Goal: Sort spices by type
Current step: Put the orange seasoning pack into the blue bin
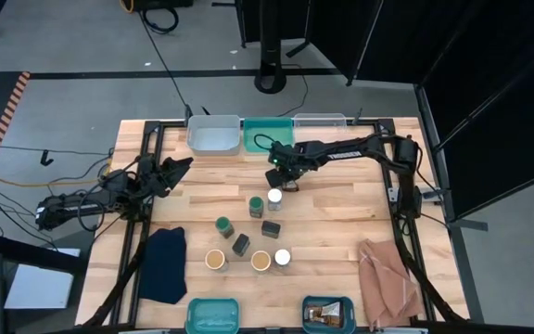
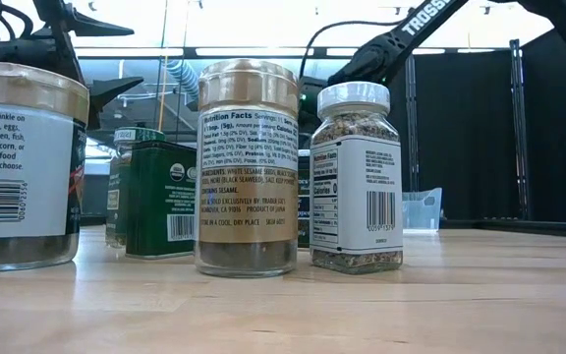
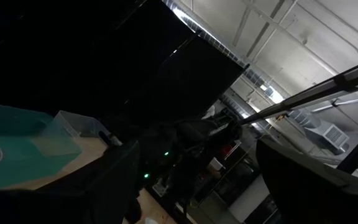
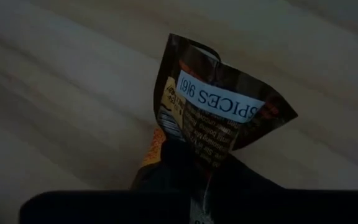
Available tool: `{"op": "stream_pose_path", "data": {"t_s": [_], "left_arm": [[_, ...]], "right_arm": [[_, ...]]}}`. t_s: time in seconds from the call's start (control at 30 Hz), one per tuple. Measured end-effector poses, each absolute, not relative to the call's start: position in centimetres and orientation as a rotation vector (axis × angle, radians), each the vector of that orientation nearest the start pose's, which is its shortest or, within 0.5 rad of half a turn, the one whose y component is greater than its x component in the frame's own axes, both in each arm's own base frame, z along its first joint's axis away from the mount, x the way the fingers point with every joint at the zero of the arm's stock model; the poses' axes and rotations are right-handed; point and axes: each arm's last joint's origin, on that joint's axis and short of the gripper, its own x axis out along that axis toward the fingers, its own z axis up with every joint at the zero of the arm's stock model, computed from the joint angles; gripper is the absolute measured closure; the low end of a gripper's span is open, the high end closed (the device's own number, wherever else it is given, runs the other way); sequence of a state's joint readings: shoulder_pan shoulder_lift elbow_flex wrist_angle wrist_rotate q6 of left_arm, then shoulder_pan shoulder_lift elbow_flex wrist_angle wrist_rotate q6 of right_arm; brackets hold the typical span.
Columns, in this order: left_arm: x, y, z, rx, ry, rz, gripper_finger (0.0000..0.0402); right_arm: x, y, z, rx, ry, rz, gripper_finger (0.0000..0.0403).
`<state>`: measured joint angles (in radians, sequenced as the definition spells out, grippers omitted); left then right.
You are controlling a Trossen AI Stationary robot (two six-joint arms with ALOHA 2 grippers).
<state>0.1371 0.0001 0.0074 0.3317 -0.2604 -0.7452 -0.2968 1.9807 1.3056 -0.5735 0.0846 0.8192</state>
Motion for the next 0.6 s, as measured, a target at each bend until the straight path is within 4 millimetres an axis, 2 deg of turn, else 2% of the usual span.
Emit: {"op": "stream_pose_path", "data": {"t_s": [0.23, 0.4, 0.6], "left_arm": [[8.9, 2.0, 19.6, -0.749, -0.460, 0.253, 0.0073], [8.9, 2.0, 19.6, -0.749, -0.459, 0.253, 0.0073], [8.9, 2.0, 19.6, -0.749, -0.460, 0.254, 0.0073]], "right_arm": [[35.9, -11.5, 19.1, 0.826, 0.922, -0.809, 0.0378], [34.6, -11.2, 23.1, 0.824, 0.822, -0.777, 0.0378], [32.8, -10.0, 27.6, 0.805, 0.701, -0.709, 0.0377]]}}
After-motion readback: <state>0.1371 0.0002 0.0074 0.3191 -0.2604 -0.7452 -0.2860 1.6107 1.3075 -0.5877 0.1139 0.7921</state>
